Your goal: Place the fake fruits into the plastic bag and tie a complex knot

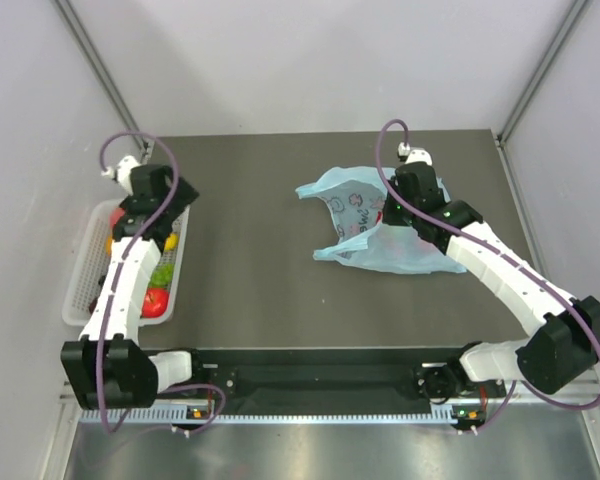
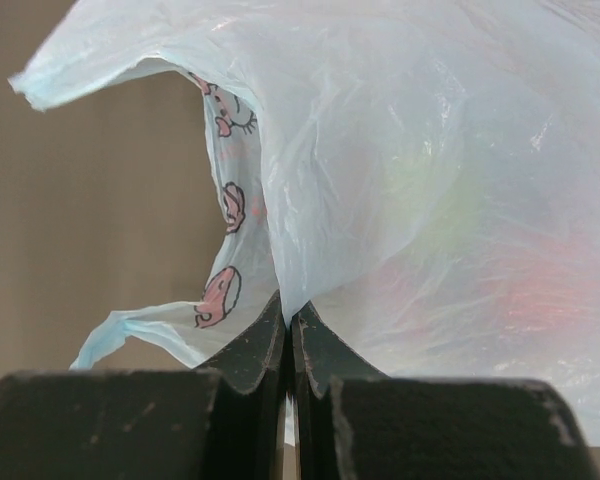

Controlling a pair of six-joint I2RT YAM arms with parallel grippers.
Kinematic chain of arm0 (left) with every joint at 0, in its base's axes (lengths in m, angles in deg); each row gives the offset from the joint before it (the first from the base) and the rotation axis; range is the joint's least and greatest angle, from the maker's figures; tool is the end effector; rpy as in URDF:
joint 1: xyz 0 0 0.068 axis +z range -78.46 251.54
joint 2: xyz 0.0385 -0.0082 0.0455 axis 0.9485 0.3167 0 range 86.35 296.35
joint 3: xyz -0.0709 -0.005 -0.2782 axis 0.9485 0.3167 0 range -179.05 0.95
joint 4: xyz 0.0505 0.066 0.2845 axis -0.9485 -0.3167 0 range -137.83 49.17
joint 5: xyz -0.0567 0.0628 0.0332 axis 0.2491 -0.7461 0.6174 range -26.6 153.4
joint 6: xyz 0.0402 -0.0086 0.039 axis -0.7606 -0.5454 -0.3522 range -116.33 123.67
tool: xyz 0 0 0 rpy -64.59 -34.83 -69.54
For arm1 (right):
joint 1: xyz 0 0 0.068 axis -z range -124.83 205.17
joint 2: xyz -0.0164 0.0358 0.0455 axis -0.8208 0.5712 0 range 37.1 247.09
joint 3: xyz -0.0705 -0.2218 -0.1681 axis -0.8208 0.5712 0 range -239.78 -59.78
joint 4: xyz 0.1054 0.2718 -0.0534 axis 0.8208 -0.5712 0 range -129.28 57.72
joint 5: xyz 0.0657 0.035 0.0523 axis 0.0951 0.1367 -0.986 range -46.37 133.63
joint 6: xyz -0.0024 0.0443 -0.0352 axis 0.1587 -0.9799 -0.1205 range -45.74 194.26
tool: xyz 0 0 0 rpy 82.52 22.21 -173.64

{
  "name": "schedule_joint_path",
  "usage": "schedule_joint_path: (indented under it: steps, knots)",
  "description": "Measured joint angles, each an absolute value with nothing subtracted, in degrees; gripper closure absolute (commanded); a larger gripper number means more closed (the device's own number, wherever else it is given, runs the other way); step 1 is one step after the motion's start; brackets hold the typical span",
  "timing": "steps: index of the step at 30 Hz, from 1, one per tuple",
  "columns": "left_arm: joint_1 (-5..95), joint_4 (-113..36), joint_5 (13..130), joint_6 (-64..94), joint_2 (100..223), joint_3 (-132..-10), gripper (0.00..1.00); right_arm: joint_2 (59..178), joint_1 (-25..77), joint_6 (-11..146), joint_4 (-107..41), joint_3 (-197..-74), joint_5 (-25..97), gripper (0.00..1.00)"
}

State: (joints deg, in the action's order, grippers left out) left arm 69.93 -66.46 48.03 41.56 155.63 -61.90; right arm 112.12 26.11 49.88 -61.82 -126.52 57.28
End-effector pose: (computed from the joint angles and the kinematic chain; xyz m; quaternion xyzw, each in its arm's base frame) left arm 0.3035 0.0020 0.3426 -0.3315 0.8038 -0.0521 0.4913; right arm 0.2883 0.1493 0.3325 0.0159 0.8932 0.1010 0.4379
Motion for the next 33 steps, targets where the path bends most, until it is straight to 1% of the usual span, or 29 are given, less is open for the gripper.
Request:
schedule_joint_path:
  steps: [3,4,7,12,19,22,25,26,29,30,33]
  knots:
    - [77.3,-66.5,48.0,42.0,156.7,-60.9,0.01,112.1,26.1,49.9,-61.9,-126.5,57.0,1.00]
    - [80.1,-66.5,48.1,42.5,157.6,-60.3,0.01,112.1,26.1,49.9,-61.8,-126.5,57.0,1.00]
    - [84.3,-66.0,48.4,43.5,160.0,-58.5,0.01,112.1,26.1,50.2,-61.8,-126.5,56.9,1.00]
    - [87.6,-63.7,48.8,45.8,165.7,-56.0,0.02,112.1,26.1,50.7,-61.9,-126.5,56.8,1.00]
    - [90.3,-58.5,48.1,49.4,176.5,-55.7,0.06,112.1,26.1,51.1,-61.9,-126.5,56.6,1.00]
    - [90.3,-57.3,47.7,50.6,181.2,-56.1,0.09,112.1,26.1,51.2,-61.9,-126.5,56.6,1.00]
    - [90.3,-55.6,47.4,51.7,184.4,-56.2,0.22,112.1,26.1,51.3,-61.9,-126.5,56.6,1.00]
    - [90.3,-55.3,47.0,51.7,185.0,-56.3,0.35,112.1,26.1,51.3,-61.9,-126.5,56.6,1.00]
    - [90.4,-53.3,47.1,52.3,185.1,-56.5,0.48,112.1,26.1,51.3,-61.9,-126.5,56.6,1.00]
    - [90.4,-52.6,47.3,52.6,185.1,-56.5,0.50,112.1,26.1,51.3,-61.9,-126.5,56.6,1.00]
    - [90.4,-50.9,47.5,52.9,184.5,-55.6,0.51,112.1,26.1,51.4,-61.9,-126.5,56.6,1.00]
